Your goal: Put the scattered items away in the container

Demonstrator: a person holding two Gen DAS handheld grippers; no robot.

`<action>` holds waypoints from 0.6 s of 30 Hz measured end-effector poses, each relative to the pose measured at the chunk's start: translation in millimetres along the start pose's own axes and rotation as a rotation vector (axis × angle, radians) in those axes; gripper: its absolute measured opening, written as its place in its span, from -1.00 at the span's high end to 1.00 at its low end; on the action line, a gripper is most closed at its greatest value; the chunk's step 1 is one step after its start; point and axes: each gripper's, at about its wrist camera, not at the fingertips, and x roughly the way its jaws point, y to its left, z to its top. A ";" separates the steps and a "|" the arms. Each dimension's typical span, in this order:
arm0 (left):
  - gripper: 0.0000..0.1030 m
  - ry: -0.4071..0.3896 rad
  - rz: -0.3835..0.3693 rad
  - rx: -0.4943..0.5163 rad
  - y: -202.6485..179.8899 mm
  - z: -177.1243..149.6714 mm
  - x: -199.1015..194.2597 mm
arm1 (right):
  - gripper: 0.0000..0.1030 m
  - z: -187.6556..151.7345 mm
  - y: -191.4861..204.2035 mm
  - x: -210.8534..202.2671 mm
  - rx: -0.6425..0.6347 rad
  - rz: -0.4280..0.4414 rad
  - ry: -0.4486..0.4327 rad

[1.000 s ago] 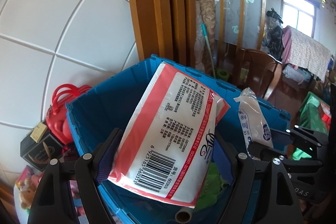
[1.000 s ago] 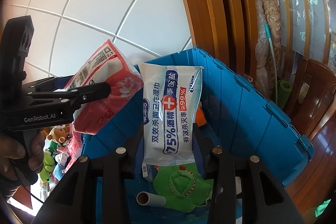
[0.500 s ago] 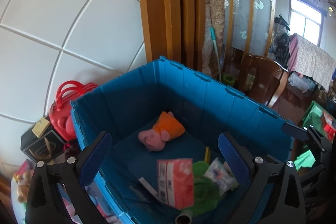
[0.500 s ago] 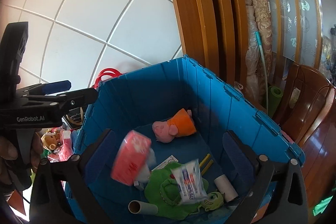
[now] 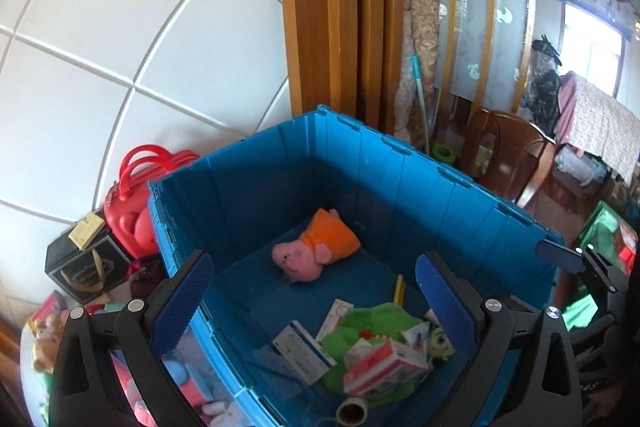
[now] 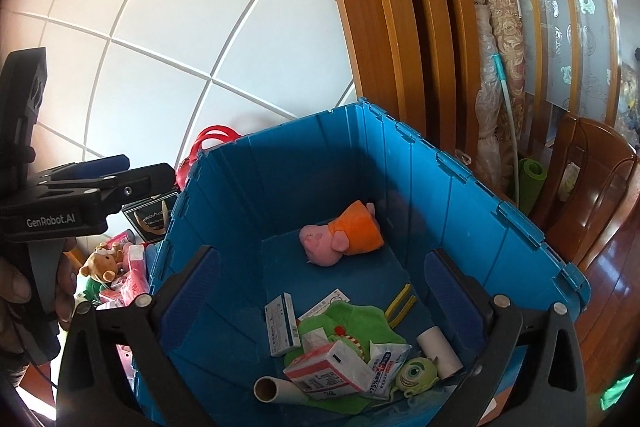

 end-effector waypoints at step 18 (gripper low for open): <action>-0.99 0.005 0.124 -0.095 53.5 -63.5 -67.3 | -1.00 -22.9 76.5 -12.2 -0.077 0.024 0.012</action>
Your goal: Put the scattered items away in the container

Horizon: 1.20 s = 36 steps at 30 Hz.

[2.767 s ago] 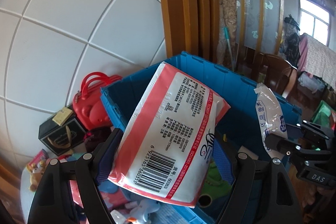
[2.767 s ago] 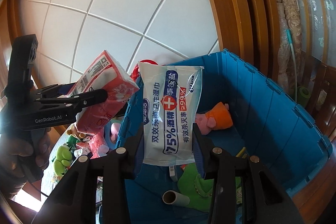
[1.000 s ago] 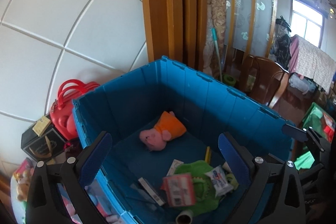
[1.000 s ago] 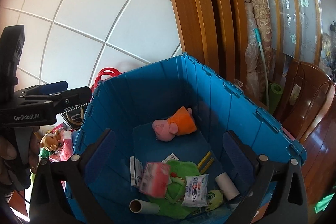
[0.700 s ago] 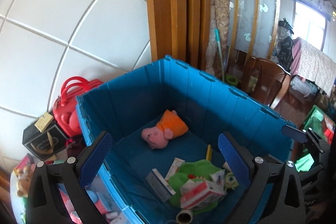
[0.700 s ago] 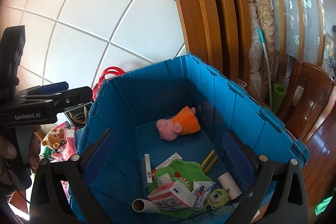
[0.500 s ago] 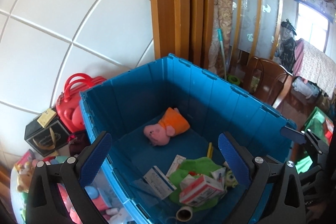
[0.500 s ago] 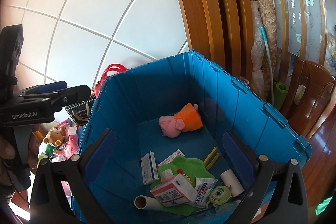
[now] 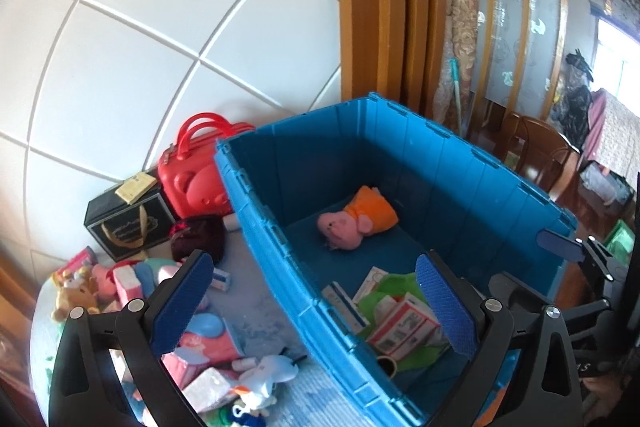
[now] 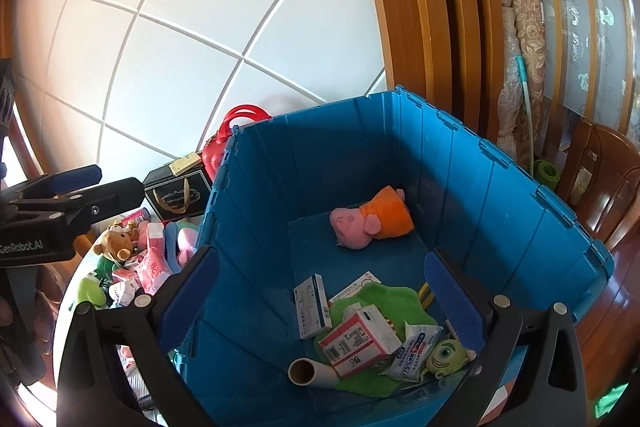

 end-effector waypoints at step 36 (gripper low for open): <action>-0.99 0.004 0.400 -0.361 271.9 -246.1 -239.5 | -1.00 -115.3 357.7 -104.3 -0.356 0.274 0.032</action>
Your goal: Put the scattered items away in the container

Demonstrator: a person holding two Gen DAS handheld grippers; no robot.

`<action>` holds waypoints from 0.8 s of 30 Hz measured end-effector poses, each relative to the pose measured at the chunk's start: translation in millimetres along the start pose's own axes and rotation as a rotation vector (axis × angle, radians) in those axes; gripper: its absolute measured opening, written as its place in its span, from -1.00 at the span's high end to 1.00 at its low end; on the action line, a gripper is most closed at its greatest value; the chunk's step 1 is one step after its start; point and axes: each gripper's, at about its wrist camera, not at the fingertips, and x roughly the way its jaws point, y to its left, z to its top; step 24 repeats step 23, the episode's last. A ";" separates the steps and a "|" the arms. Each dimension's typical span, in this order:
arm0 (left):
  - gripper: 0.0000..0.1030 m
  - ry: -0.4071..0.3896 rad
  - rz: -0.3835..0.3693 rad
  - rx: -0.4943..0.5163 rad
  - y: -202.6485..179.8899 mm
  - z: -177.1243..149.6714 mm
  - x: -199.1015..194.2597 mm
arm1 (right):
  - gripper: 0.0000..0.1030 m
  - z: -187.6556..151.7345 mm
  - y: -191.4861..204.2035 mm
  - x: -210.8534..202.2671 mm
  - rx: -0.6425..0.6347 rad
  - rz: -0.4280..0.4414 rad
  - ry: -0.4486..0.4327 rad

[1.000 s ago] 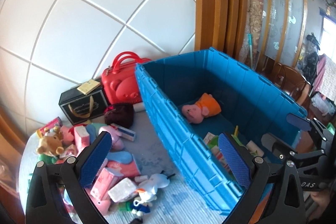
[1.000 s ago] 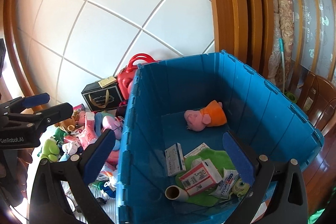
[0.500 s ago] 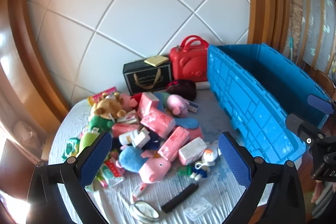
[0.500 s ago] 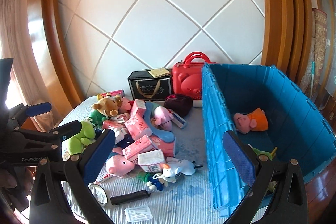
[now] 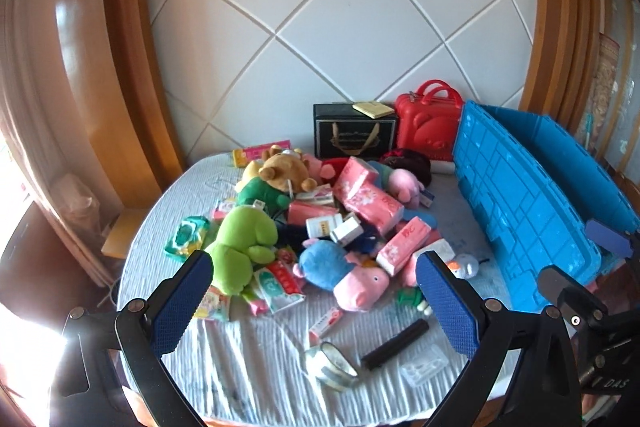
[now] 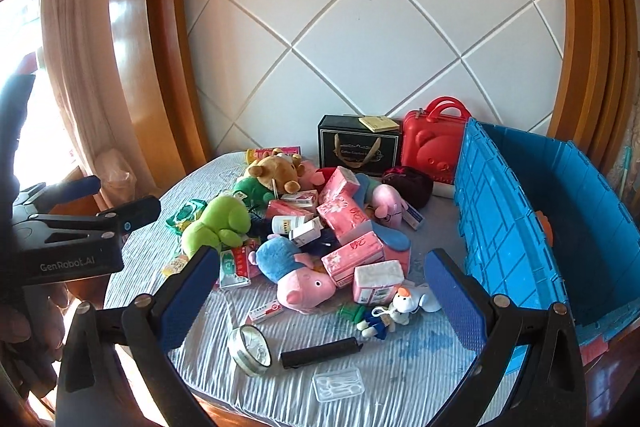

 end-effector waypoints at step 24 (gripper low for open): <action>-0.99 -0.001 -0.055 -0.087 62.0 -41.2 -23.9 | -1.00 -28.3 59.7 -17.7 0.006 -0.019 0.034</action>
